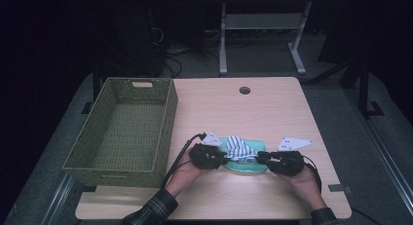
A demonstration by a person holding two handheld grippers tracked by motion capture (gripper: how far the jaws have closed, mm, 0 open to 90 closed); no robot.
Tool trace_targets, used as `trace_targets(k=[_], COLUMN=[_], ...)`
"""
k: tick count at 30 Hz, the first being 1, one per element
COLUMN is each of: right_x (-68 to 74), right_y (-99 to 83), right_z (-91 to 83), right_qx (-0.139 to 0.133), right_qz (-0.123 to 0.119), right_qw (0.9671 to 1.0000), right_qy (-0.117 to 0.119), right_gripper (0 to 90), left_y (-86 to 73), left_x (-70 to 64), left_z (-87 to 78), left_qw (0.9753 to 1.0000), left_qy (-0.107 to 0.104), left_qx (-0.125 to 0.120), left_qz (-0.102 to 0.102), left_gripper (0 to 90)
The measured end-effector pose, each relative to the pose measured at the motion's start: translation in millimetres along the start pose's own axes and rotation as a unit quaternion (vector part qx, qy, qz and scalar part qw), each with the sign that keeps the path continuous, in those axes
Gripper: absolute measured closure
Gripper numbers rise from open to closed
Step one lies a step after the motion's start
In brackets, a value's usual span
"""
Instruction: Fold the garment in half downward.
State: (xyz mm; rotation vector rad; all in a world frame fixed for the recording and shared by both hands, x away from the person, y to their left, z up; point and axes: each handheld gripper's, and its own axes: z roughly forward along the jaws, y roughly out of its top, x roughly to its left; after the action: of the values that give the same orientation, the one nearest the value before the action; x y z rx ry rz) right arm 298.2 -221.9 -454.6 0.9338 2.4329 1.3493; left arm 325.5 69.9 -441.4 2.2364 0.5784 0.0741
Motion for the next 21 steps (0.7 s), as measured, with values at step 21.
trace_targets(k=[21], right_x=[-10.5], right_y=[9.8], right_z=[-14.8], right_qx=[-0.017], right_qz=[0.006], right_qw=[0.9998], right_qy=[-0.007], right_gripper=[83.3], left_y=[17.5], left_x=[8.3], left_z=[-22.7], left_qw=[0.9994], left_qy=[0.029], left_qx=[-0.016], left_qz=[-0.011], left_gripper=[76.5])
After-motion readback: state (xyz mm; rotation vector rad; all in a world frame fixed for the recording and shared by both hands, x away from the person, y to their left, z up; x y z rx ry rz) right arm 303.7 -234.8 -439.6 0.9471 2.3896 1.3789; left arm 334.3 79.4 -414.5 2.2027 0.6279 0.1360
